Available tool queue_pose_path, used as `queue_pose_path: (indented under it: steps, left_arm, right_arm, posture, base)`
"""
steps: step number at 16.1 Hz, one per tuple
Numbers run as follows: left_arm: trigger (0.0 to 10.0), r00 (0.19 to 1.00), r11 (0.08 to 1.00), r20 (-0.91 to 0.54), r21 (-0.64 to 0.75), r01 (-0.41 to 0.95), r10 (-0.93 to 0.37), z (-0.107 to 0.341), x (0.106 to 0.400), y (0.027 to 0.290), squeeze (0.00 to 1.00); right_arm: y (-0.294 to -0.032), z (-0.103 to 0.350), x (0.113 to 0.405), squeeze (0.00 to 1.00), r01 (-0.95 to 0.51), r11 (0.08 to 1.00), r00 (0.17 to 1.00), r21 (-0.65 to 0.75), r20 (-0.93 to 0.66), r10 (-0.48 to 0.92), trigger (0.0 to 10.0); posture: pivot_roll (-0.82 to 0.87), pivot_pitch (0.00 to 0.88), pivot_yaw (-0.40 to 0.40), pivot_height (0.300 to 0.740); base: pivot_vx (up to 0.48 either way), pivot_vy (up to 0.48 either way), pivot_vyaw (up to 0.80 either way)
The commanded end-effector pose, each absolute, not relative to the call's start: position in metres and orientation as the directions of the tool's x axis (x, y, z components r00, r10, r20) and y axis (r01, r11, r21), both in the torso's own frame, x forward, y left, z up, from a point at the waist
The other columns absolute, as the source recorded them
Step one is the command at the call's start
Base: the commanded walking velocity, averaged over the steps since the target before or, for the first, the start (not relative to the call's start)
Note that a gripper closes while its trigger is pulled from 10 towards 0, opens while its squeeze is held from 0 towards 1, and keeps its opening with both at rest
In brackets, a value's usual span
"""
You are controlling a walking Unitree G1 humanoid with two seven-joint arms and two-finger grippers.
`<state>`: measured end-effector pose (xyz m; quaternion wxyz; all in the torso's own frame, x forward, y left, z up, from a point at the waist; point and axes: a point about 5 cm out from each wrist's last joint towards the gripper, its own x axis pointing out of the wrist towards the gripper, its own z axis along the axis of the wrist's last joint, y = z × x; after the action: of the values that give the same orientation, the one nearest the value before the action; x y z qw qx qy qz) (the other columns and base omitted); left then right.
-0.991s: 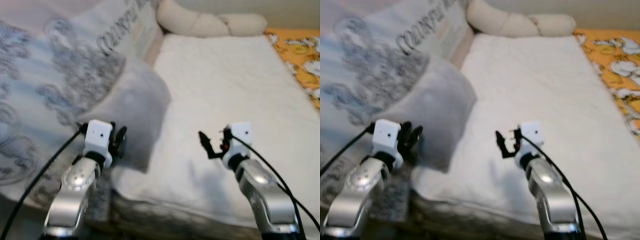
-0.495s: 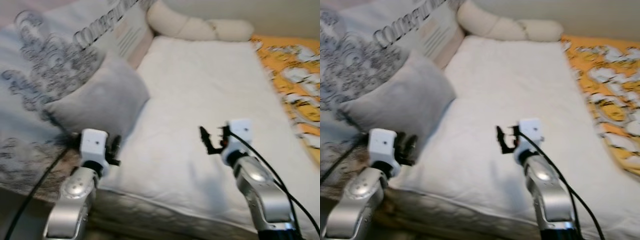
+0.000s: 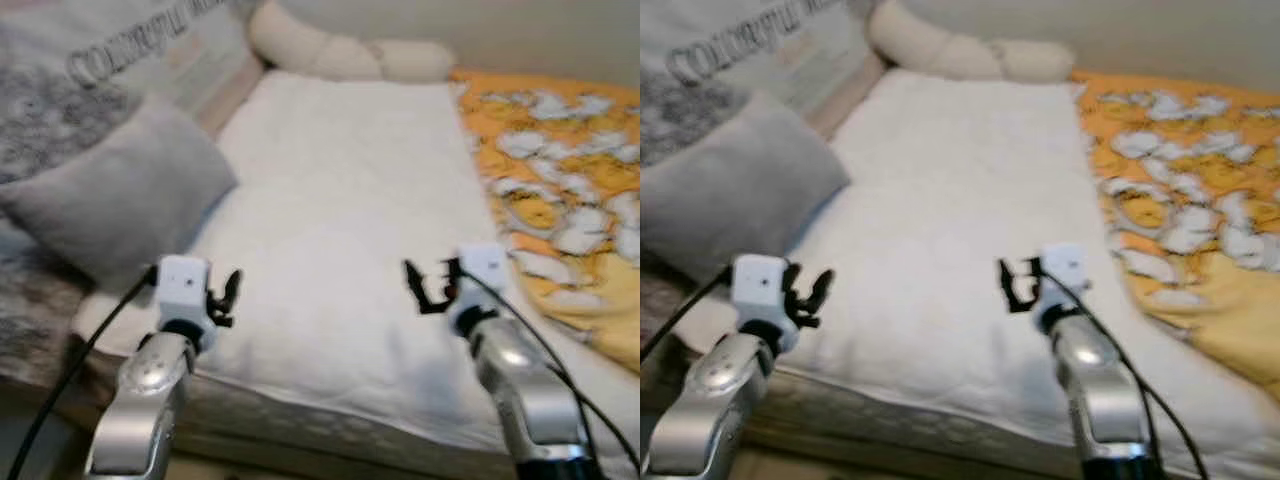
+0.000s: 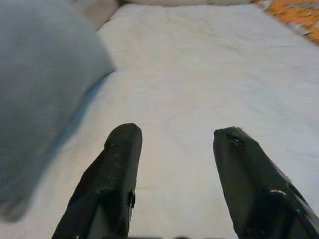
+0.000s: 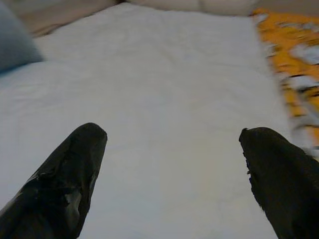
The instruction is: Clean up the room
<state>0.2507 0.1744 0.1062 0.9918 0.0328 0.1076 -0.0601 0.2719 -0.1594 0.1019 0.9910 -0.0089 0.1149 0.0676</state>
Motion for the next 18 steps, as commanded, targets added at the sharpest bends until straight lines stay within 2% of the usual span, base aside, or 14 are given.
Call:
queue_pose_path:
  steps: [1,7,18]
  left_arm:
    - [10.0,0.972,0.992,-0.218,0.075,0.103,-0.085,0.1079,0.2511,0.1805,0.86]
    - [10.0,0.968,0.986,-0.225,0.094,0.137,-0.113,0.1076,0.2559,0.1756,0.85]
    - [10.0,0.965,0.976,-0.231,0.145,0.163,-0.127,0.1072,0.2599,0.1771,0.85]
  right_arm:
    - [-0.1526,0.105,0.2744,0.0,-0.152,0.988,0.965,-0.005,-0.215,0.148,10.0]
    - [-0.1585,0.1048,0.2748,0.0,-0.128,0.992,0.97,-0.012,-0.211,0.122,10.0]
    - [-0.152,0.0998,0.2771,0.0,-0.141,0.99,0.963,-0.011,-0.232,0.134,10.0]
  posture:
    - [-0.04,0.0,-0.004,0.74]
    - [-0.06,0.0,0.023,0.74]
    - [-0.06,0.0,0.02,0.74]
  base:
    - [0.0,-0.446,0.0]
    - [0.0,-0.447,0.0]
    - [0.0,-0.445,0.0]
